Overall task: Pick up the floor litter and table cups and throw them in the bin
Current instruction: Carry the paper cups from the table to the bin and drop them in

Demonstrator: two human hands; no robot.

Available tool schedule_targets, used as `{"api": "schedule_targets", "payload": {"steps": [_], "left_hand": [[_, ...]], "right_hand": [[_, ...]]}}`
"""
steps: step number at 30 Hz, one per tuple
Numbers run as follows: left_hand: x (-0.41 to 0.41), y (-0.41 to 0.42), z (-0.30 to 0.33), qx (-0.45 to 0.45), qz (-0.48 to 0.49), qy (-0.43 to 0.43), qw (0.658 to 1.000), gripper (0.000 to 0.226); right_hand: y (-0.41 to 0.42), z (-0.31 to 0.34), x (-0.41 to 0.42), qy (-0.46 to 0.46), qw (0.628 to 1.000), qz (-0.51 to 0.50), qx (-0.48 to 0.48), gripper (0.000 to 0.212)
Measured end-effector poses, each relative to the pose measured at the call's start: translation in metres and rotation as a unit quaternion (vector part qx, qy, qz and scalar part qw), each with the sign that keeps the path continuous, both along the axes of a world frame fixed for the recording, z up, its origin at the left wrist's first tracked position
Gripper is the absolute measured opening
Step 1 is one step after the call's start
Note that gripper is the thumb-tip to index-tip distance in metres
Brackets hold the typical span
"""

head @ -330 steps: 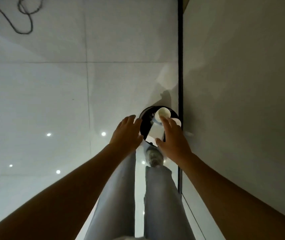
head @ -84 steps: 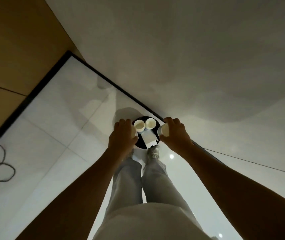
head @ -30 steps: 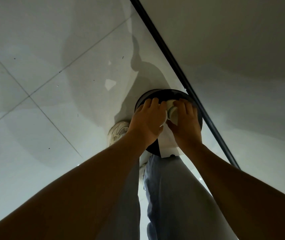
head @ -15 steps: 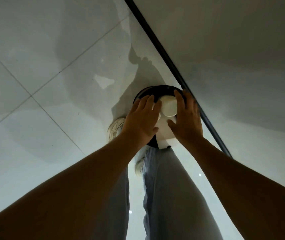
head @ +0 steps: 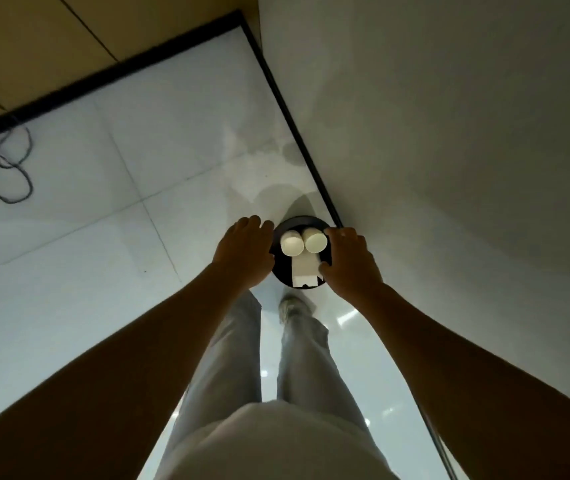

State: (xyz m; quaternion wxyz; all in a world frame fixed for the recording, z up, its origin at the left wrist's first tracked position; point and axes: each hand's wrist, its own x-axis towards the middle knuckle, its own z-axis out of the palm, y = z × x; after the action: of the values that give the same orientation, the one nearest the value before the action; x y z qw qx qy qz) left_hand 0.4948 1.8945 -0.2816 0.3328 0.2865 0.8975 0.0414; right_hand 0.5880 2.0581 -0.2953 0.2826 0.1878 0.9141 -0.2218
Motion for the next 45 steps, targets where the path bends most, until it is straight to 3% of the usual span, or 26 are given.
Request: {"api": "schedule_targets", "payload": {"steps": [9,18,29,37,45], "left_hand": [[0.085,-0.078,0.146,0.017,0.241,0.033,0.970,0.050],[0.204,-0.202,0.224,0.002,0.458,0.087,0.884,0.048],[0.475,-0.397,0.255,-0.036,0.658,0.129,0.741,0.048],[0.688,-0.501,0.274,-0.072,0.803,0.118,0.581,0.048],[0.788,-0.583,0.272,-0.075,0.886,0.115,0.443,0.047]], "right_hand": [[-0.074,0.147,-0.010,0.029,0.973,0.228,-0.029,0.050],[-0.228,0.230,0.037,0.069,0.878,0.473,-0.032,0.050],[-0.472,0.258,0.234,0.083,0.746,0.657,-0.062,0.054],[-0.630,0.271,0.405,0.061,0.617,0.778,-0.104,0.057],[-0.769,0.278,0.500,0.049,0.487,0.864,-0.122,0.057]]}}
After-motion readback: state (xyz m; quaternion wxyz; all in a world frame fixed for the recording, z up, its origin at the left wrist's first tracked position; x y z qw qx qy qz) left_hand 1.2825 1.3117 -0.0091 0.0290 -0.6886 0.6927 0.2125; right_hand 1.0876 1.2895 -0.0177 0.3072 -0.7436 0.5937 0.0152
